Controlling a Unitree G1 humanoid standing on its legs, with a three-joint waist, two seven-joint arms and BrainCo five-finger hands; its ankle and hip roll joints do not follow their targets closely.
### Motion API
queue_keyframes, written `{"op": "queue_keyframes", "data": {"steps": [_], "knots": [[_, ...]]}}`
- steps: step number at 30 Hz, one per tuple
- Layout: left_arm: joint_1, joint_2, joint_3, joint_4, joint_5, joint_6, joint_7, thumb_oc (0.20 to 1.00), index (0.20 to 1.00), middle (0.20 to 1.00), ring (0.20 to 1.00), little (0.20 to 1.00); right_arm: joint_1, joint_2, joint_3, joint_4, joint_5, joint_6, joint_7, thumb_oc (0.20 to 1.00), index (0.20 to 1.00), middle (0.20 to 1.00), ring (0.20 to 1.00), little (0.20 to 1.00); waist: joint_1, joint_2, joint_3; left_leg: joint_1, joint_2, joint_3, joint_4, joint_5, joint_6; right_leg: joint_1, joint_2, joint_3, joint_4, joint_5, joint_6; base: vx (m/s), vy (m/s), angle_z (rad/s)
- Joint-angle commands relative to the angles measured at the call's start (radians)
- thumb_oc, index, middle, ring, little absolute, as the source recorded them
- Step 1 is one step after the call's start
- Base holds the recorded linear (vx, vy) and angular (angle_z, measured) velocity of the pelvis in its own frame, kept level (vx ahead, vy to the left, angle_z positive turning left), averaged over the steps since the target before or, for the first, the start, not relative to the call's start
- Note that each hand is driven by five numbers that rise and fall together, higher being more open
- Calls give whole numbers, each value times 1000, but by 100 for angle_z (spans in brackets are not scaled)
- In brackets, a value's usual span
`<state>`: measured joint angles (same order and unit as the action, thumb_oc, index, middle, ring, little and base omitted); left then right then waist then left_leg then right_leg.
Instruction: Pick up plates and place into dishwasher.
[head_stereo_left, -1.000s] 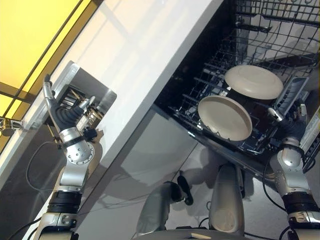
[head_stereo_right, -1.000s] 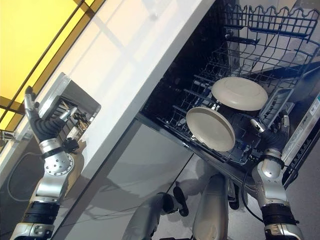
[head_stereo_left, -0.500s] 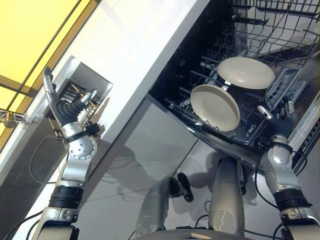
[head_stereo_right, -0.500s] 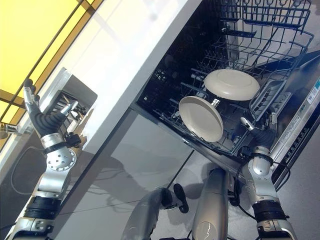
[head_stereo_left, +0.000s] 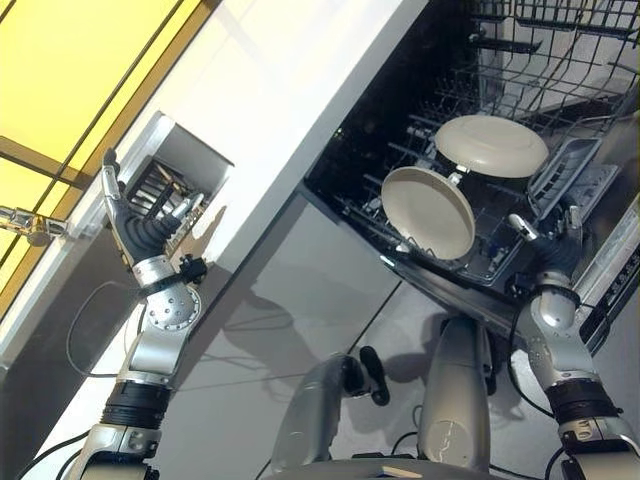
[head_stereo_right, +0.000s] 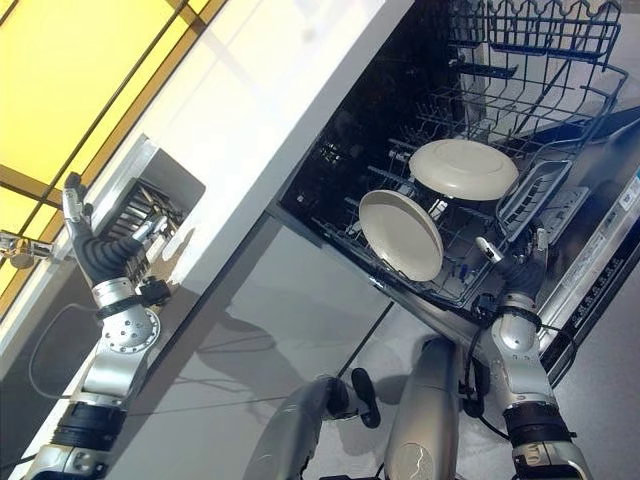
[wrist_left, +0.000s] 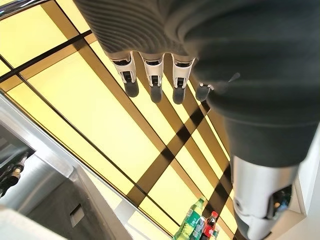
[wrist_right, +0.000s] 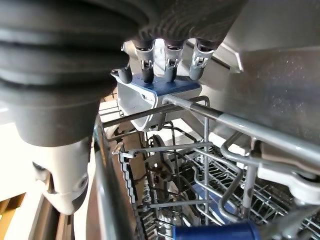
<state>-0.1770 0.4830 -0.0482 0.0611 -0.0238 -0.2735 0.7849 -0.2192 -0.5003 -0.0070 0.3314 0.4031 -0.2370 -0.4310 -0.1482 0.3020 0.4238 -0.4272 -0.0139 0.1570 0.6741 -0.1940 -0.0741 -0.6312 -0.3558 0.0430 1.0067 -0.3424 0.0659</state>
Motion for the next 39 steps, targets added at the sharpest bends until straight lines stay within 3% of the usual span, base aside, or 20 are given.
{"op": "queue_keyframes", "data": {"steps": [1,11,19,29,39], "knots": [[24,-2,1,-26,-25,-15,-13,1000,1000,1000,1000,1000,-223,85,219,-62,-101,58,82,1000,1000,1000,1000,1000,97,43,18,-34,-28,11,47,-18,26,109,-30,-39,69,-98,-86,33,43,8],[54,3,-9,-48,-57,2,-97,1000,1000,1000,1000,1000,-380,60,201,39,-71,136,135,1000,1000,1000,1000,1000,178,38,-27,-6,-58,4,100,-63,30,214,-86,-115,50,-91,-95,97,23,25],[107,10,-4,-50,-41,17,-128,1000,1000,1000,1000,1000,-403,35,187,80,-42,161,172,1000,1000,1000,1000,1000,220,21,-56,20,-49,12,144,-85,35,286,-127,-175,34,-76,-97,160,30,34],[148,26,2,-71,-39,-13,-146,1000,1000,1000,1000,1000,-488,2,179,158,-7,141,169,1000,1000,1000,1000,1000,247,39,-26,-22,-50,33,215,-107,32,257,-156,-189,91,-88,-95,0,-15,11],[125,33,-10,-98,-53,-20,-140,1000,1000,1000,1000,1000,-542,-23,177,185,-27,124,106,1000,1000,1000,1000,1000,231,54,7,-38,-36,36,181,-79,35,218,-142,-166,86,-91,-94,-77,-46,2]]}}
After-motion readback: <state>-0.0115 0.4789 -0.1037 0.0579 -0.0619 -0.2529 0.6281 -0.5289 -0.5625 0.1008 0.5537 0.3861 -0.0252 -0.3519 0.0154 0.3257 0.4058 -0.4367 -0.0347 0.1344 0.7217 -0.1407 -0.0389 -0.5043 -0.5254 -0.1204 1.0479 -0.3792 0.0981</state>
